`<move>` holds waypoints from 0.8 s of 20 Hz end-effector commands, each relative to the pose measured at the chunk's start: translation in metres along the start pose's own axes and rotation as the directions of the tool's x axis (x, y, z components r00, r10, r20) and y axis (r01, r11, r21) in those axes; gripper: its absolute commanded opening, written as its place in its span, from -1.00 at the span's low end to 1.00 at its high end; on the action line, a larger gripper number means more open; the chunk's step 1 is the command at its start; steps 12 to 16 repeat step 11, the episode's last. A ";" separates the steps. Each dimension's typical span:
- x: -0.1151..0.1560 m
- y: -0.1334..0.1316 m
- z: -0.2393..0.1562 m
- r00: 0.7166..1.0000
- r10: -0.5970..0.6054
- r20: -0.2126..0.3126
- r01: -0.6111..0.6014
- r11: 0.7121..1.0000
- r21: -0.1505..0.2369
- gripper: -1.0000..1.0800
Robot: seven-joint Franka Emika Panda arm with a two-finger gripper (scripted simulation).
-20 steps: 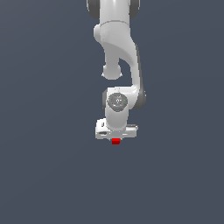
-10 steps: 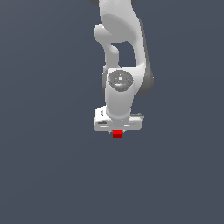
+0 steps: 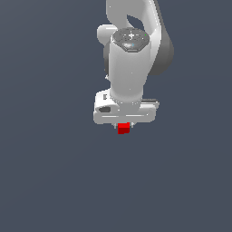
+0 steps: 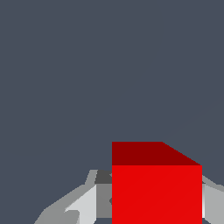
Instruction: Pick up the red cube and move it to a goal position.
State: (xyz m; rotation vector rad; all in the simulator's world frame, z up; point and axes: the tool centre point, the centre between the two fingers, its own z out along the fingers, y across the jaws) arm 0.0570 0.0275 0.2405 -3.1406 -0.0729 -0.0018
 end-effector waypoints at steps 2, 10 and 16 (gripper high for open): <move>0.003 -0.001 -0.023 1.000 0.000 0.001 0.000 1.000 0.000 -1.00; 0.007 -0.002 -0.044 1.000 0.000 0.001 0.000 1.000 0.000 -1.00; 0.007 -0.002 -0.045 1.000 0.000 0.001 0.000 1.000 0.000 -1.00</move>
